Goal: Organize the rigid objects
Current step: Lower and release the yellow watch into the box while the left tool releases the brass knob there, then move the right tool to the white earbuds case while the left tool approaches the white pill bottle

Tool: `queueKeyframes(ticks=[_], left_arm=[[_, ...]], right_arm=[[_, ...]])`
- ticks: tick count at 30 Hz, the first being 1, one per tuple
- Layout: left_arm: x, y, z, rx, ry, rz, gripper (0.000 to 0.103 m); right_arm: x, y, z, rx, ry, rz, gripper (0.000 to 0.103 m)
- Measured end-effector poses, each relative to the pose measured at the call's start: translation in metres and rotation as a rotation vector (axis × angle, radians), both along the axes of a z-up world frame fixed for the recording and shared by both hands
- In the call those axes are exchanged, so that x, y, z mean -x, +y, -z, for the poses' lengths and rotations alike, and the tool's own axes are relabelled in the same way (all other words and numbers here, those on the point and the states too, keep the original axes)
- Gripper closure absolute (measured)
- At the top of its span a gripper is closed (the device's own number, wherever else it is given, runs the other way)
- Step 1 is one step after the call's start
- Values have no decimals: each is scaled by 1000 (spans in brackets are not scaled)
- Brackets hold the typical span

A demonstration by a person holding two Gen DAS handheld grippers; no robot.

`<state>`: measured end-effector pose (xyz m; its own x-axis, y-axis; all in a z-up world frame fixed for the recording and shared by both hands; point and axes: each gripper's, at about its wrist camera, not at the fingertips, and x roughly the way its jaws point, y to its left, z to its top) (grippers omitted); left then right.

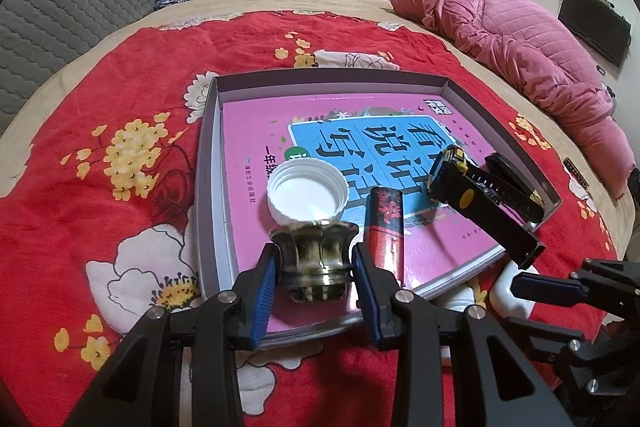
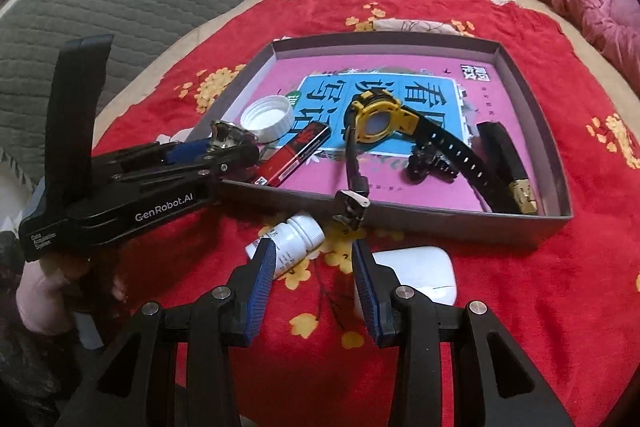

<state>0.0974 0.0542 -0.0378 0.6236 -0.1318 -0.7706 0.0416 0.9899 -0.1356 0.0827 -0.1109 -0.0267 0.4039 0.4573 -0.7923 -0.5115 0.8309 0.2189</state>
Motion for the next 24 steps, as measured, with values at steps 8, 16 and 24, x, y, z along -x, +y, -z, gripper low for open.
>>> queueKeyframes(ticks=[8,16,24], left_arm=[[4,4,-6,40,-16,-2,56],[8,8,-13,45,-47,-23,56],[14,4,-21,34,-64,-11,55]], right_arm=[[-11,-3,-16,-46,-44,30,62],[-36,-9,-24,-58,-61,93,62],[-33,-21,-38,-93,-81,116,62]])
